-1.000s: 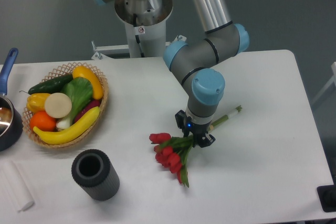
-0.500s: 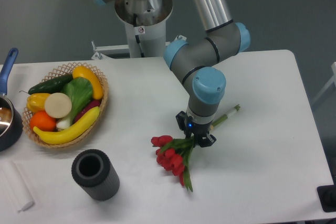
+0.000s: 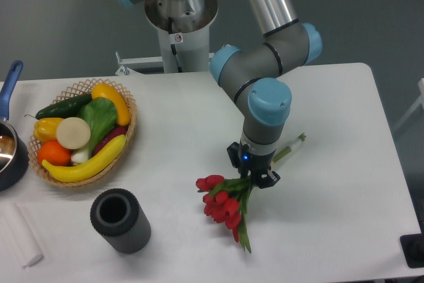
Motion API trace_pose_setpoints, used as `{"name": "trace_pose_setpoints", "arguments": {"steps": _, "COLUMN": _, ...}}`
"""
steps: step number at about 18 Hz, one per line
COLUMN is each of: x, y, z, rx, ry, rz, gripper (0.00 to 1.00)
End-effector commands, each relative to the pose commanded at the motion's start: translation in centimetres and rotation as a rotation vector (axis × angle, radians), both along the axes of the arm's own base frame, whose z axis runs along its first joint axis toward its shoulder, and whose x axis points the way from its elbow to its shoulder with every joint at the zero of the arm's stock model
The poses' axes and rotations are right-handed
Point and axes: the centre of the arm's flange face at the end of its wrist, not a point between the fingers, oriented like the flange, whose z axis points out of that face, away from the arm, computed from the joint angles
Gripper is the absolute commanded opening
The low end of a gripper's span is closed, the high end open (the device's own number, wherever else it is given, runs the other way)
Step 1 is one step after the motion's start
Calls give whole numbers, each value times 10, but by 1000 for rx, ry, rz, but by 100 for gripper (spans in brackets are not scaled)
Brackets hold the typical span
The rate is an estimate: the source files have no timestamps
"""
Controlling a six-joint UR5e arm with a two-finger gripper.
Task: Pick up the flowers from the table
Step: 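Lift the gripped tulip bundle up off the table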
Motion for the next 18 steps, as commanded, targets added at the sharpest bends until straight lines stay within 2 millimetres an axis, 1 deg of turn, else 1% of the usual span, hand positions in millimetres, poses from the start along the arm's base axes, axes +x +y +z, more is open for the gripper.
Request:
{"name": "trace_pose_setpoints", "arguments": {"steps": 2, "x": -4, "y": -6, "z": 20, "rx": 46, "ry": 3, "rz": 23, "gripper": 33}}
{"name": "trace_pose_setpoints", "arguments": {"steps": 5, "x": -9, "y": -14, "z": 47, "rx": 165, "ry": -28, "rz": 39, "gripper": 33}}
{"name": "trace_pose_setpoints", "arguments": {"steps": 6, "x": -10, "y": -17, "z": 59, "rx": 212, "ry": -38, "rz": 40, "gripper": 33}}
{"name": "trace_pose_setpoints", "arguments": {"steps": 7, "x": -11, "y": -25, "z": 82, "rx": 277, "ry": -38, "rz": 45, "gripper": 33}}
{"name": "trace_pose_setpoints", "arguments": {"steps": 9, "x": -9, "y": -33, "z": 112, "rx": 377, "ry": -57, "rz": 60, "gripper": 33}}
{"name": "trace_pose_setpoints", "arguments": {"steps": 10, "x": -10, "y": -40, "z": 132, "rx": 455, "ry": -86, "rz": 89, "gripper": 33}}
{"name": "trace_pose_setpoints", "arguments": {"steps": 12, "x": -8, "y": -38, "z": 155, "rx": 558, "ry": -138, "rz": 99, "gripper": 33}}
{"name": "trace_pose_setpoints", "arguments": {"steps": 13, "x": -15, "y": -42, "z": 173, "rx": 605, "ry": -159, "rz": 139, "gripper": 33}}
{"name": "trace_pose_setpoints", "arguments": {"steps": 14, "x": -20, "y": -47, "z": 182, "rx": 634, "ry": -174, "rz": 167, "gripper": 33}}
{"name": "trace_pose_setpoints", "arguments": {"steps": 18, "x": -37, "y": -67, "z": 198, "rx": 776, "ry": -238, "rz": 167, "gripper": 33}}
